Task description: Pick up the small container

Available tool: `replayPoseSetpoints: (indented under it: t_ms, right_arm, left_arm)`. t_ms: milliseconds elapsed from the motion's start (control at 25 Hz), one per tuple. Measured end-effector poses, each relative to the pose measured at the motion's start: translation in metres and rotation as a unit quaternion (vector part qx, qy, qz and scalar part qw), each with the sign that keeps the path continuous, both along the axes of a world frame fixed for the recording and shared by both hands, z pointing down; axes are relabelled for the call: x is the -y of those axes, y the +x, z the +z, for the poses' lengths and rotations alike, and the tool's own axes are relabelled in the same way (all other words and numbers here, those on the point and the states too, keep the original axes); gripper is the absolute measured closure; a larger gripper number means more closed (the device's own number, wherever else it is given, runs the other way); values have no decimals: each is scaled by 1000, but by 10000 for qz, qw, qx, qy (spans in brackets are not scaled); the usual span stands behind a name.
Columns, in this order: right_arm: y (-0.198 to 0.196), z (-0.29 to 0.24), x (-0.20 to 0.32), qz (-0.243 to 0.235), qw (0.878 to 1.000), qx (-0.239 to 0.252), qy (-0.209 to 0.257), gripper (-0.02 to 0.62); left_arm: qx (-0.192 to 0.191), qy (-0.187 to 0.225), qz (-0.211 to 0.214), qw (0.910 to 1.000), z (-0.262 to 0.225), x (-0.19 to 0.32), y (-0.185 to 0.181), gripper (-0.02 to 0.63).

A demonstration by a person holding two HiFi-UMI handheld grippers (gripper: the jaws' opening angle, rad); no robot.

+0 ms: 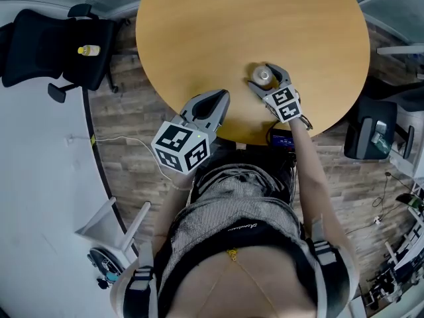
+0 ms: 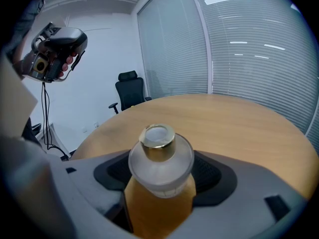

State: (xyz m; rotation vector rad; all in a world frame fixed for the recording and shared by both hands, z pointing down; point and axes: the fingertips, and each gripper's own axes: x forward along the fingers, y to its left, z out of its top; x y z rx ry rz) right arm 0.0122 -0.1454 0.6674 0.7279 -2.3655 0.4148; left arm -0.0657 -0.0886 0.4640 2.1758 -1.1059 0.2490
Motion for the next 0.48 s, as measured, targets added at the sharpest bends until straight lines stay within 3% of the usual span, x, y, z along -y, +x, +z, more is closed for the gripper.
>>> replayPoseSetpoints:
  t_ms: [480]
  right_arm:
    - [-1,3,4,131,9999,-81,77,255]
  left_arm:
    - [-70,62,40,9999,-3,5,-3,600]
